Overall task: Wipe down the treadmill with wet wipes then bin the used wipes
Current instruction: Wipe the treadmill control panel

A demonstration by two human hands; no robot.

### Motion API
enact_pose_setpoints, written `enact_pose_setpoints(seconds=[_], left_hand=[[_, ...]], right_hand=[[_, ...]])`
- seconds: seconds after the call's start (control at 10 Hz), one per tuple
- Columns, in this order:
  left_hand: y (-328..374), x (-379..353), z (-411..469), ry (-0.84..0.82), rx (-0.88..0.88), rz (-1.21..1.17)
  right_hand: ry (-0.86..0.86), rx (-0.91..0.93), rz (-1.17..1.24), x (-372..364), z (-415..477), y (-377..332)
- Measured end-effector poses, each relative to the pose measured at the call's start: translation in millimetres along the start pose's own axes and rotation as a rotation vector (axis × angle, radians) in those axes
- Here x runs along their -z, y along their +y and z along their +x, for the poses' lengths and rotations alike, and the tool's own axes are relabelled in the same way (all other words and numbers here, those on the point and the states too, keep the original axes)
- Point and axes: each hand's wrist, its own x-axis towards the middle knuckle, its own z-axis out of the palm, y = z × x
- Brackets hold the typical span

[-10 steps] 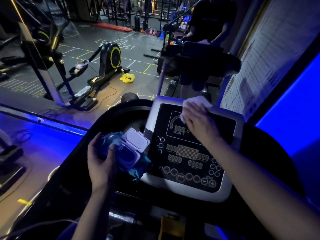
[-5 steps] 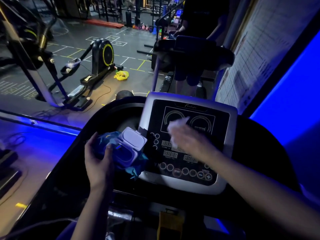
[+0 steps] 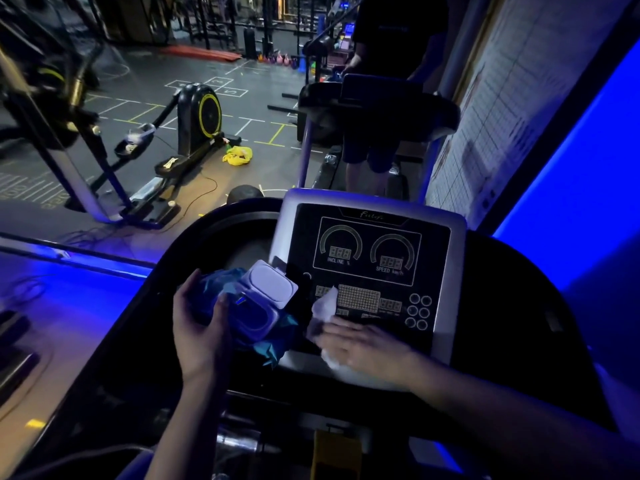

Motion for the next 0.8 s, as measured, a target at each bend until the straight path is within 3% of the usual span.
enact_pose_setpoints(seconds=[0.1, 0.2, 0.3, 0.4, 0.5, 0.6, 0.7, 0.8], left_hand=[[2, -2, -3, -0.012, 0.017, 0.003], [-1, -3, -7, -0.014, 0.023, 0.021], [-3, -5, -9, -0.028, 0.013, 0.054], [-5, -7, -7, -0.032, 0.005, 0.045], [-4, -9, -7, -0.041, -0.016, 0.038], [-10, -10, -5, -0.047, -0.002, 0.037], [-12, -12, -8, -0.057, 0.005, 0.046], [-15, -14, -10, -0.052, 0.025, 0.050]], right_hand=[[-0.250, -0.028, 0.050, -12, -25, -19], [0.034, -0.287, 0.043, 12, -1, 19], [0.226, -0.157, -0.258, 19, 4, 35], [-0.124, 0.022, -0.528, -39, -54, -5], [-0.037, 0.231, -0.242, -81, -100, -24], [-0.154, 0.329, -0.199, -75, -108, -37], [-0.038, 0.156, -0.012, -34, -72, -8], [0.139, -0.168, -0.200, 5, -40, 47]])
